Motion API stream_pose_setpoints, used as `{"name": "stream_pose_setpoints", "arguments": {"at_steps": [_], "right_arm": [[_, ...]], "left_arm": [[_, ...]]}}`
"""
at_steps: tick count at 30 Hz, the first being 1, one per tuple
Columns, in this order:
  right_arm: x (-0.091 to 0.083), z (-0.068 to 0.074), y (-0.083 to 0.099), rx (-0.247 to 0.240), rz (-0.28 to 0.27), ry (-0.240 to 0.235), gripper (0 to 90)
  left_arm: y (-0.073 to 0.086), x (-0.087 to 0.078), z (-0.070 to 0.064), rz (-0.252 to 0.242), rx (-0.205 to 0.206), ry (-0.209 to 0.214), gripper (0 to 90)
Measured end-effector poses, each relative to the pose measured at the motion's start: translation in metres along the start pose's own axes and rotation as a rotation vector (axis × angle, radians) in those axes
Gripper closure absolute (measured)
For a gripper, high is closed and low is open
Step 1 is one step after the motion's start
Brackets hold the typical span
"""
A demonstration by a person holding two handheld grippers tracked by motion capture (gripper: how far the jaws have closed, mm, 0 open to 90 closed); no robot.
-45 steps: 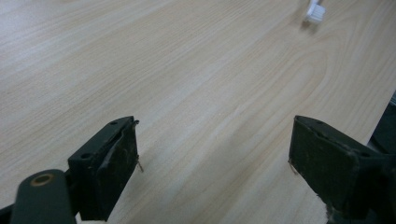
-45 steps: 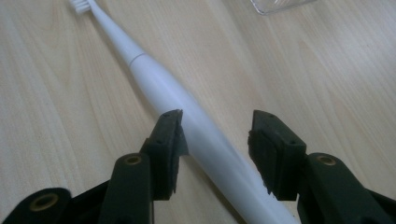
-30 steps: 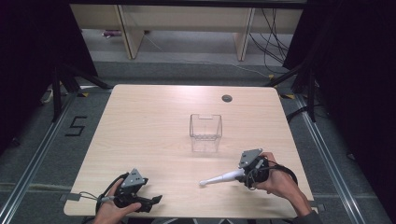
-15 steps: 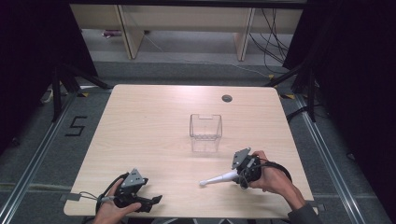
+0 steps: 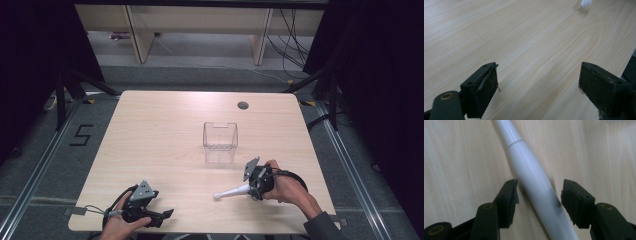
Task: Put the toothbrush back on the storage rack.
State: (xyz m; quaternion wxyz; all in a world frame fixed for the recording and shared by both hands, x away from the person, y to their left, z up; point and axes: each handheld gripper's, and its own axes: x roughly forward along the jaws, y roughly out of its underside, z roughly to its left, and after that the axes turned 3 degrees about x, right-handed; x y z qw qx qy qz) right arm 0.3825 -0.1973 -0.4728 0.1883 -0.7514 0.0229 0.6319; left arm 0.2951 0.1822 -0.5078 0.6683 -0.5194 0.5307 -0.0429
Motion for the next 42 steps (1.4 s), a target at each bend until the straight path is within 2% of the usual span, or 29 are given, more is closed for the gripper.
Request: {"name": "stream_pose_setpoints", "arguments": {"at_steps": [2,3,4,5,6,7,8,9,13,14,15,16,17,20,22,24,25,26,27,28,30,31,32,34,35,36,37,38,42], "right_arm": [[0.002,-0.002,0.000,-0.025,0.029,0.016,47.6],[0.001,0.000,0.000,0.011,0.043,0.022,48.4],[0.002,-0.002,0.000,-0.029,0.028,0.015,48.8],[0.003,-0.003,-0.001,-0.040,0.020,0.008,49.4],[0.002,-0.001,-0.001,-0.022,0.031,0.013,49.7],[0.002,-0.001,-0.002,-0.024,0.036,0.013,50.1],[0.002,-0.002,-0.003,-0.046,0.042,0.006,51.0],[0.001,-0.001,-0.003,-0.027,0.050,0.012,52.0],[0.002,-0.002,-0.006,-0.054,0.076,-0.006,53.6],[0.001,0.001,-0.007,-0.007,0.091,-0.008,53.5],[0.002,0.001,-0.007,-0.013,0.098,-0.010,53.5],[0.004,-0.001,-0.009,-0.067,0.078,-0.019,53.6],[0.004,0.000,-0.010,-0.052,0.090,-0.012,53.8],[0.005,0.000,-0.012,-0.052,0.114,-0.013,55.8],[0.006,-0.001,-0.013,-0.066,0.132,-0.026,57.9],[0.005,0.000,-0.014,-0.052,0.152,-0.037,59.2],[0.006,-0.003,-0.014,-0.072,0.163,-0.041,60.8],[0.006,-0.003,-0.014,-0.072,0.163,-0.041,60.8],[0.004,0.000,-0.015,-0.024,0.176,-0.047,62.5],[0.005,-0.002,-0.015,-0.041,0.171,-0.058,63.3],[0.004,-0.001,-0.015,-0.013,0.180,-0.055,64.5],[0.006,-0.005,-0.014,-0.052,0.170,-0.066,64.9],[0.004,-0.003,-0.015,-0.005,0.187,-0.071,65.3],[0.006,-0.005,-0.014,-0.025,0.181,-0.075,65.8],[0.004,-0.003,-0.016,0.000,0.195,-0.076,65.9],[0.005,-0.005,-0.016,-0.009,0.197,-0.089,66.0],[0.007,-0.007,-0.016,-0.045,0.188,-0.080,66.0],[0.005,-0.004,-0.018,0.009,0.211,-0.085,66.1],[0.006,-0.006,-0.019,-0.011,0.212,-0.084,66.1]], "left_arm": [[0.000,0.000,0.000,0.000,0.000,0.000,14.9],[0.000,0.000,0.000,0.001,-0.001,0.000,14.9],[0.000,0.000,0.000,0.001,-0.001,0.000,14.9],[0.000,0.000,0.000,0.001,-0.001,0.000,14.9],[0.000,0.000,0.000,0.001,-0.001,0.000,14.9],[0.000,0.000,0.000,0.001,-0.002,-0.001,14.9],[0.000,0.000,0.000,0.001,-0.001,-0.001,14.9],[0.000,0.000,0.000,0.001,-0.001,-0.001,14.9],[0.000,0.000,0.000,0.001,0.001,-0.001,14.9],[0.000,0.000,0.000,0.001,0.001,-0.001,14.9],[0.000,0.000,0.000,0.001,0.000,0.000,14.9],[0.000,0.000,0.000,0.001,-0.001,0.000,14.9],[0.000,0.000,0.000,0.001,0.000,0.000,14.9],[0.000,0.000,0.000,0.001,0.000,0.000,14.9],[0.000,0.000,0.000,0.001,0.000,0.000,14.9],[0.000,0.000,0.000,0.000,0.000,0.000,14.9],[0.000,0.000,0.000,-0.001,0.000,0.001,14.9],[0.000,0.000,0.000,-0.001,0.000,0.001,14.9],[0.000,0.000,0.000,0.001,0.000,0.001,14.9],[0.000,0.000,0.000,0.002,-0.002,0.001,14.9],[0.000,0.001,0.000,-0.001,-0.002,0.002,14.9],[0.000,0.001,0.000,-0.001,-0.002,0.002,14.9],[0.000,0.001,0.000,-0.001,-0.002,0.002,14.9],[0.000,0.000,0.000,0.000,-0.002,0.002,14.9],[0.000,0.000,0.000,0.002,-0.004,0.002,14.9],[0.000,0.000,0.000,0.002,-0.005,0.002,14.9],[0.000,0.000,0.000,0.000,-0.003,0.001,14.9],[0.000,0.000,0.000,-0.002,-0.001,0.002,14.9],[0.000,0.000,0.000,0.002,-0.002,0.002,14.9]]}}
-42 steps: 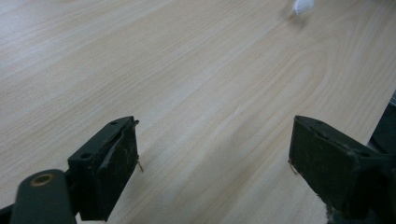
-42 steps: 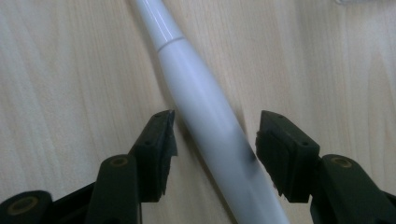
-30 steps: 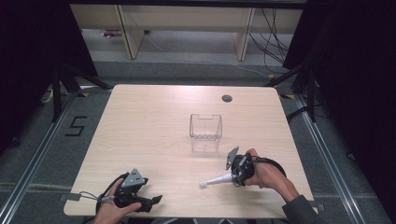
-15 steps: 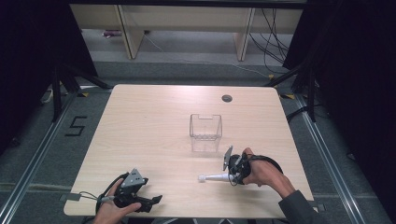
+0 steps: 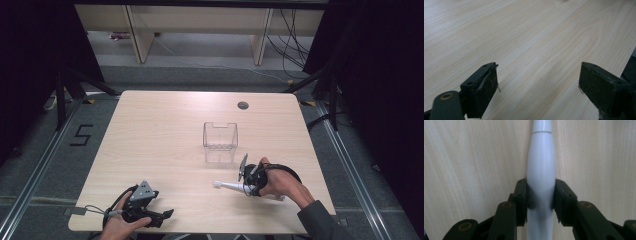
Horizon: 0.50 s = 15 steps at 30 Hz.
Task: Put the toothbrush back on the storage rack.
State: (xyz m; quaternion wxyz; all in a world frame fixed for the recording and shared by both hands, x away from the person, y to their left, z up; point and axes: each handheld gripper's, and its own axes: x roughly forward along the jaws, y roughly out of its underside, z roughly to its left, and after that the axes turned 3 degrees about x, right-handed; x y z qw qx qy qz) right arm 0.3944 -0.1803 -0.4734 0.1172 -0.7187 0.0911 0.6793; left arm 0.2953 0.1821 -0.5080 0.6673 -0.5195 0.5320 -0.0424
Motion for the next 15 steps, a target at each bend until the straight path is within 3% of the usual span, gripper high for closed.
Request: {"name": "stream_pose_setpoints", "arguments": {"at_steps": [1,2,3,11,15], "right_arm": [[0.0003,-0.0013,-0.0008,-0.012,0.009,0.003,66.3],[-0.0011,0.0015,-0.0018,0.026,0.024,-0.010,66.3],[-0.0010,0.0016,-0.0019,0.026,0.024,-0.006,66.2],[0.0005,-0.0006,-0.0031,-0.020,0.019,0.014,66.4],[0.0000,0.0006,-0.0014,0.017,0.016,0.013,66.5]], "left_arm": [[0.0000,0.0000,0.0000,-0.001,0.000,0.001,14.9],[0.0000,-0.0001,0.0000,-0.001,0.001,0.001,14.9],[0.0000,-0.0001,0.0000,-0.001,0.001,0.000,14.9],[0.0000,-0.0002,0.0001,-0.001,-0.001,0.000,14.9],[0.0001,-0.0001,0.0001,0.000,0.000,0.000,14.9]]}}
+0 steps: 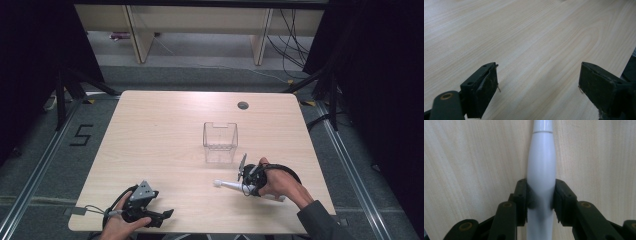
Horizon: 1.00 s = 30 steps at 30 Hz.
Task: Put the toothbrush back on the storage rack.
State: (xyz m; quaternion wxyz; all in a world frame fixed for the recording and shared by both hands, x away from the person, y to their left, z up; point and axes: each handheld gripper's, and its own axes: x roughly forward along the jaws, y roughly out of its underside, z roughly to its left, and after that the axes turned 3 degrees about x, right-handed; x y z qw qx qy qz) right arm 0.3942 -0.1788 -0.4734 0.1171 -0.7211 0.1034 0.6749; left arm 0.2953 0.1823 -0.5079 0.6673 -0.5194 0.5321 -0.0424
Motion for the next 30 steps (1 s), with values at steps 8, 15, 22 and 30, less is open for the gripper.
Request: {"name": "stream_pose_setpoints", "arguments": {"at_steps": [8,15,22,30], "right_arm": [[-0.007,-0.001,0.004,0.026,-0.020,0.013,66.6],[-0.015,-0.003,0.009,0.036,-0.058,0.025,66.6],[-0.033,-0.006,0.017,0.083,-0.184,0.037,66.6],[-0.048,-0.014,0.032,0.155,-0.408,0.078,66.6]], "left_arm": [[0.000,0.000,0.001,0.009,0.006,0.000,14.9],[0.000,0.000,0.001,0.009,0.007,0.000,14.9],[0.000,-0.001,0.001,0.008,0.008,-0.002,14.9],[0.000,-0.001,0.001,0.008,0.009,-0.003,14.9]]}}
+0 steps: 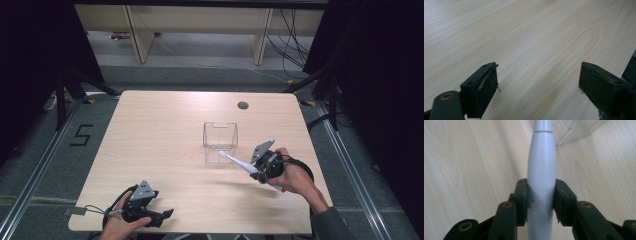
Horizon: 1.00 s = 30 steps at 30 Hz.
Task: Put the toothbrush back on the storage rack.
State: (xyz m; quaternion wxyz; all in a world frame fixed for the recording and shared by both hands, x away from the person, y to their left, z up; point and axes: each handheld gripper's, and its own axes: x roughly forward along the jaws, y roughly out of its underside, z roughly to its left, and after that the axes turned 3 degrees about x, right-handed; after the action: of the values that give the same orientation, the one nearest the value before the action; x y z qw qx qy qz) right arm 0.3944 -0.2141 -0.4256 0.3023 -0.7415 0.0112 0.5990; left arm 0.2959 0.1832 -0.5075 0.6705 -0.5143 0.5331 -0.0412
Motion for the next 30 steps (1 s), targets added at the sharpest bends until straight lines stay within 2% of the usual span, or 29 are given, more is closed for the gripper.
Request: {"name": "stream_pose_setpoints", "arguments": {"at_steps": [2,3,6,8,9,10,11,12,13,15,16,17,20,26,28,29,30], "right_arm": [[-0.002,-0.002,0.001,0.012,-0.049,0.002,66.6],[-0.004,-0.002,0.003,0.039,-0.076,0.010,66.6],[-0.007,-0.004,0.004,0.049,-0.146,-0.004,66.6],[-0.010,-0.003,0.005,0.090,-0.184,0.000,66.6],[-0.010,-0.006,0.006,0.086,-0.208,0.005,66.6],[-0.011,-0.006,0.006,0.112,-0.217,-0.011,66.6],[-0.012,-0.007,0.007,0.117,-0.242,-0.014,66.6],[-0.013,-0.008,0.008,0.131,-0.246,-0.029,66.6],[-0.012,-0.009,0.009,0.130,-0.266,-0.021,66.6],[-0.014,-0.009,0.010,0.139,-0.261,-0.008,66.6],[-0.013,-0.011,0.011,0.157,-0.301,-0.010,66.6],[-0.014,-0.012,0.011,0.166,-0.319,-0.011,66.6],[-0.017,-0.013,0.011,0.189,-0.346,-0.005,66.6],[-0.021,-0.017,0.009,0.206,-0.380,0.025,66.6],[-0.022,-0.018,0.007,0.204,-0.392,0.021,66.6],[-0.023,-0.017,0.006,0.227,-0.389,0.008,66.6],[-0.023,-0.018,0.005,0.216,-0.399,0.018,66.6]], "left_arm": [[0.000,0.000,0.000,0.000,-0.001,0.000,14.9],[0.000,0.000,0.000,0.001,-0.001,0.000,14.9],[0.000,0.000,0.000,0.000,-0.001,-0.001,14.9],[0.000,0.000,0.000,-0.001,-0.001,-0.001,14.9],[0.000,0.000,0.000,-0.001,0.000,-0.001,14.9],[0.000,0.000,0.000,-0.001,0.000,-0.001,14.9],[0.000,0.000,0.000,0.000,0.000,-0.002,14.9],[0.000,0.000,0.000,0.000,0.001,-0.002,14.9],[0.000,0.000,0.000,0.000,0.001,-0.002,14.9],[0.000,0.000,0.000,0.001,0.000,-0.001,14.9],[0.000,0.000,0.000,0.001,-0.001,0.000,14.9],[0.000,0.000,0.000,0.001,-0.001,0.000,14.9],[0.000,0.000,0.000,0.002,-0.002,-0.001,14.9],[0.000,0.000,0.000,0.001,-0.003,0.001,14.9],[0.000,0.000,0.000,0.002,-0.002,0.001,14.9],[0.000,0.000,0.000,0.002,-0.002,0.000,14.9],[0.000,0.000,0.000,0.001,-0.003,0.000,14.9]]}}
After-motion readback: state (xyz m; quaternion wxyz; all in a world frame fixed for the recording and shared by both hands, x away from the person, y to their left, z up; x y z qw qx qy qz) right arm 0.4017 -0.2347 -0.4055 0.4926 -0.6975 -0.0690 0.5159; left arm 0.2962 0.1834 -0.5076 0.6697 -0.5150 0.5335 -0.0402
